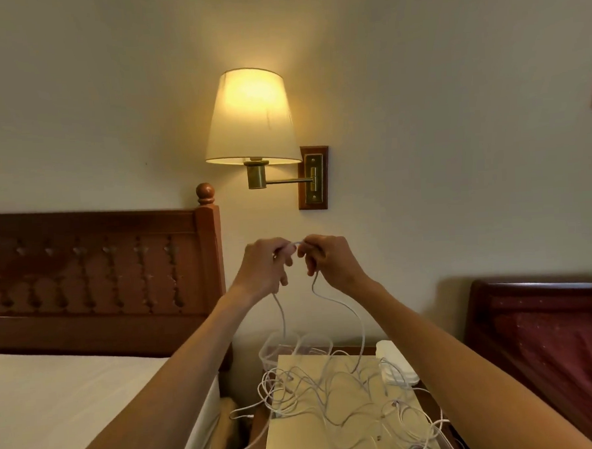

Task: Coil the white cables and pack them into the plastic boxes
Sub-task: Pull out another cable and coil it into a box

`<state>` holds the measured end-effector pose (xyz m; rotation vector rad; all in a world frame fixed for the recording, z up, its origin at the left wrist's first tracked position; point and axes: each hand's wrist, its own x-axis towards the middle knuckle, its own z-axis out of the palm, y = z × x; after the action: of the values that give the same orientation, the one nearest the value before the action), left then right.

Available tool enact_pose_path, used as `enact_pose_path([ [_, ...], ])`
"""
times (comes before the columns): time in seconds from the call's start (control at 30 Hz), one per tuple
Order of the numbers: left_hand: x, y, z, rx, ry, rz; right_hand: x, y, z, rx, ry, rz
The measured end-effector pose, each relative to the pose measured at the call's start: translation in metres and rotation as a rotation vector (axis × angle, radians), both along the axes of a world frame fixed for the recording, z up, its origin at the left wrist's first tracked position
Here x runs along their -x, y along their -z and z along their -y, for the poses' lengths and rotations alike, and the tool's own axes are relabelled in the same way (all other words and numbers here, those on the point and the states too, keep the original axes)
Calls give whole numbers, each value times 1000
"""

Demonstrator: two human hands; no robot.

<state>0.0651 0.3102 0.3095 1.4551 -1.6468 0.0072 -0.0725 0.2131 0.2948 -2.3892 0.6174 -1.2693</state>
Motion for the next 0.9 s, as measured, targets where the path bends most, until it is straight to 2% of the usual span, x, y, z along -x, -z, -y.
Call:
enact_pose_path([
  [0.13, -8, -7, -6, 246, -79, -52, 15, 22, 4, -20, -3, -27],
  [0.27, -39, -23, -23, 411, -319, -202, 54, 64, 23, -120, 94, -100],
  [0.3, -49, -20, -23, 367, -358, -199, 60, 71, 25, -147, 113, -103],
  [0.33, -58, -16, -20, 244, -383, -166, 63, 73, 26, -166, 126, -96],
  [0.43, -57, -6, -12, -348, -433, 182, 64, 65, 23, -126, 144, -89],
  [0.47, -49, -4, -10, -419, -398, 275, 62, 59, 21, -97, 145, -95],
  [0.6, 12, 10, -1, -203, 9, 288, 60, 34, 6, -34, 126, -91],
  [0.67, 29, 25, 9, -143, 84, 322, 61, 25, -5, 1, 97, -106],
  [0.7, 33, 30, 11, -78, 106, 275, 63, 21, -9, 8, 82, -124],
  [0.77, 28, 31, 13, 77, 78, 142, 73, 17, -14, -47, 56, -144],
  [0.9, -8, 18, 3, 276, -235, 3, 112, 30, -9, -441, -18, -27],
])
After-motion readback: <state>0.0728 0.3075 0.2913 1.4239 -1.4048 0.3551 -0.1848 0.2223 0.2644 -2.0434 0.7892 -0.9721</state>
